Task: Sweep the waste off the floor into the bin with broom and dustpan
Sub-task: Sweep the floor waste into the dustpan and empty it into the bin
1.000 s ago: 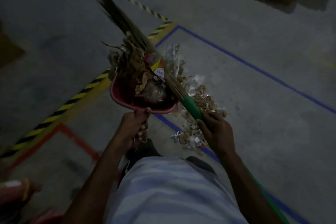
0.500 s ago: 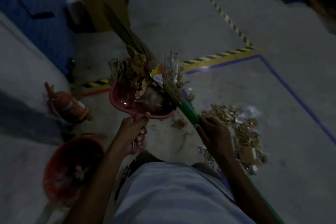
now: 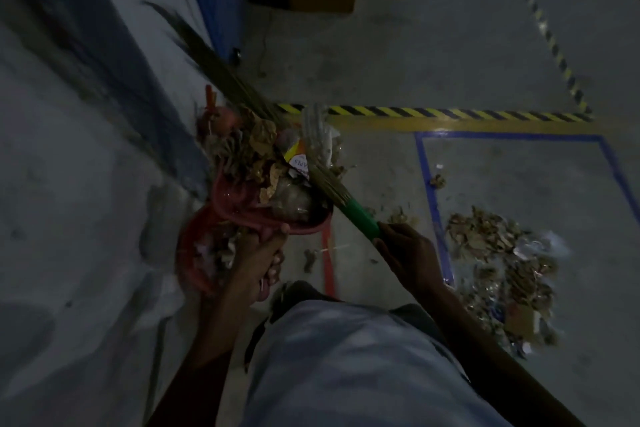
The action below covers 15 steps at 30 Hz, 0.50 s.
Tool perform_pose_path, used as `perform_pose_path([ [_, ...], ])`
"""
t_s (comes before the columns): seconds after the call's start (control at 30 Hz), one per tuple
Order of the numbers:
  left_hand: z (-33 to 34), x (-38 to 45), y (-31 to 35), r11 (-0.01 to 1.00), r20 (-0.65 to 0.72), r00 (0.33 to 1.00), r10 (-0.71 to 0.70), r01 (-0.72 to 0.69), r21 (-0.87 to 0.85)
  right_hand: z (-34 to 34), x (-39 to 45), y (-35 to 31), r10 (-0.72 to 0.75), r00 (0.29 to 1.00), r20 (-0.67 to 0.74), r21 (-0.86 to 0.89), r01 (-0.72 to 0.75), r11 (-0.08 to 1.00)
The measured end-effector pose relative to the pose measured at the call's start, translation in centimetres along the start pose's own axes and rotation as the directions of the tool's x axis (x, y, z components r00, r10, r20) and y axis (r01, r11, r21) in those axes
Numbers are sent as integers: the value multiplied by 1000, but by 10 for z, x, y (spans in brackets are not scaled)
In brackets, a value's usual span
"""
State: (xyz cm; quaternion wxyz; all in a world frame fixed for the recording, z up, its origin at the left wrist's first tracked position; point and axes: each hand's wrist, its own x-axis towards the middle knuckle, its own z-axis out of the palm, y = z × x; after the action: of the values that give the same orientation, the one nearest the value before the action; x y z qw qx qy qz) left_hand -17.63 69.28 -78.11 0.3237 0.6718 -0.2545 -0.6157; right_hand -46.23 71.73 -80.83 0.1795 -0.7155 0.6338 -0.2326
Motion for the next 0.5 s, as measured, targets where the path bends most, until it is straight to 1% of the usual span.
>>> perform_pose_path([
  [0.1,-39,12,-21,997,-16,998,-56,55,-57,32,6,-19,-22,997,74,-1,22,1000],
  [0.2,-67,23,-38,990,-42,991,-123,120,-72,60,12,-35,-37,993,109,-58,44,997],
  [0.3,-88,38,-57,983,-48,985,-168,164,-82,84,14,-48,-9,987,160,-120,28,992],
  [0.4,-103,53,-76,969,-41,972,-230,224,-104,102,13,-57,10,975,220,-144,23,989],
  [0.5,-111,69,-91,943,-22,951,-308,302,-140,121,14,-63,76,954,289,-187,-22,982],
])
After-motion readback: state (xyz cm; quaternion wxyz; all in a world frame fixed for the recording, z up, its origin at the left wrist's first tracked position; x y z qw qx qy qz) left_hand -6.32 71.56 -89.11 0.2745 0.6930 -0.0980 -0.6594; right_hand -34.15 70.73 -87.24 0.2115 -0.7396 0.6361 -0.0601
